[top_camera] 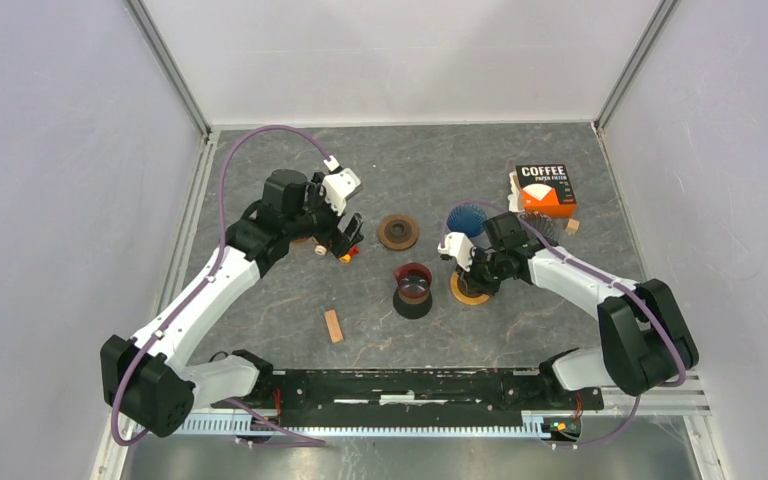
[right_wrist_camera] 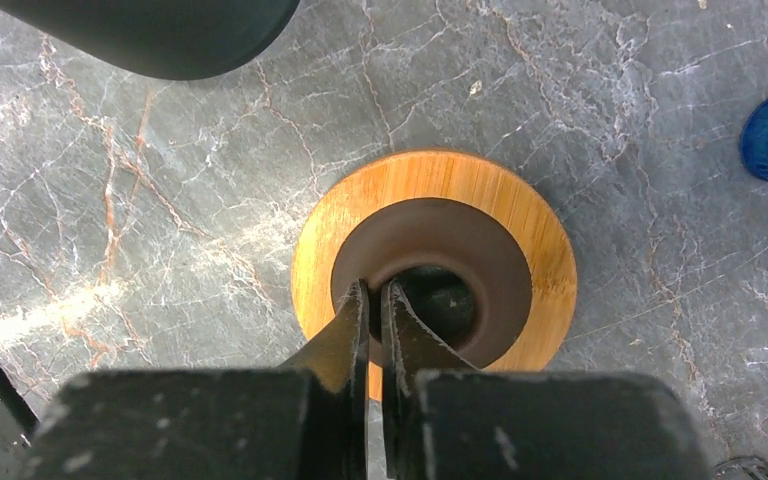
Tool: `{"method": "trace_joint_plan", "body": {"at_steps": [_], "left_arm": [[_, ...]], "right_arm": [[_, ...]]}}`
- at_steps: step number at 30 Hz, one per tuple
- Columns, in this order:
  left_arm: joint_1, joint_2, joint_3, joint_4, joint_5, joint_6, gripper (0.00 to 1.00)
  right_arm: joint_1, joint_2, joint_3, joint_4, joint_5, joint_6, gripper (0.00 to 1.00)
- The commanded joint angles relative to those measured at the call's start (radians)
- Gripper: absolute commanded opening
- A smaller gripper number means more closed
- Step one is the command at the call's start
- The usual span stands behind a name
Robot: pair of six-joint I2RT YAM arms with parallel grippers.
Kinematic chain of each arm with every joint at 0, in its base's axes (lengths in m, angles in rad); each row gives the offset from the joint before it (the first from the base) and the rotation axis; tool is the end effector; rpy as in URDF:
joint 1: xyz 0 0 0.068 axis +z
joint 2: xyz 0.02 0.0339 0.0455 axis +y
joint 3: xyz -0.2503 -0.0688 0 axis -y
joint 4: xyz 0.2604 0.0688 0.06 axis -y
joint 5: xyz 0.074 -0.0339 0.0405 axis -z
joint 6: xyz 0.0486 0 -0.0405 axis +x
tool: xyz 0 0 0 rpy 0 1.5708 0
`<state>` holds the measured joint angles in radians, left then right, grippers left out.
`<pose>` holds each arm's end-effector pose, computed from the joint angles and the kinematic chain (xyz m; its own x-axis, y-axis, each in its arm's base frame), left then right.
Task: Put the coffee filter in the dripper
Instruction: Pick up the dripper holder from the center of the board.
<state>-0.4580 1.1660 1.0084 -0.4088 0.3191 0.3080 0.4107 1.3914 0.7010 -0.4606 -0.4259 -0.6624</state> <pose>0.2528 -0.1416 0.2975 -0.2594 0.4488 -0.8552 0.7723 0.6281 0.0954 0.2327 0.1232 0.1322 -0.3416 -0.7596 -0.5534 -0.9233 0.3811 0.0468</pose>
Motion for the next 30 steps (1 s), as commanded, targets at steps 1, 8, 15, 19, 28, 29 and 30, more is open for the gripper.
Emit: {"method": "trace_joint_plan", "body": {"at_steps": [1, 8, 15, 19, 28, 29, 30], "left_arm": [[-0.007, 0.002, 0.038, 0.015, 0.009, 0.005, 0.94], [-0.013, 0.031, 0.093, 0.002, 0.020, 0.003, 0.94], [-0.024, 0.070, 0.132, 0.017, 0.071, -0.066, 0.93], [-0.032, 0.090, 0.151, 0.037, 0.096, -0.122, 0.90], [-0.062, 0.200, 0.298, 0.077, 0.240, -0.367, 0.89], [-0.069, 0.219, 0.334, 0.077, 0.251, -0.402, 0.89], [-0.075, 0.242, 0.362, 0.081, 0.263, -0.443, 0.90]], "right_arm": [[-0.002, 0.003, 0.022, -0.021, 0.003, -0.028, 0.00], [-0.027, -0.006, 0.037, -0.035, -0.065, -0.025, 0.00], [-0.068, -0.079, 0.060, -0.047, -0.117, -0.031, 0.00], [-0.082, -0.112, 0.086, -0.067, -0.152, -0.028, 0.00], [-0.084, -0.166, 0.319, -0.055, -0.221, 0.083, 0.00], [-0.085, -0.172, 0.347, -0.039, -0.223, 0.104, 0.00], [-0.084, -0.179, 0.375, -0.011, -0.226, 0.131, 0.00]]}}
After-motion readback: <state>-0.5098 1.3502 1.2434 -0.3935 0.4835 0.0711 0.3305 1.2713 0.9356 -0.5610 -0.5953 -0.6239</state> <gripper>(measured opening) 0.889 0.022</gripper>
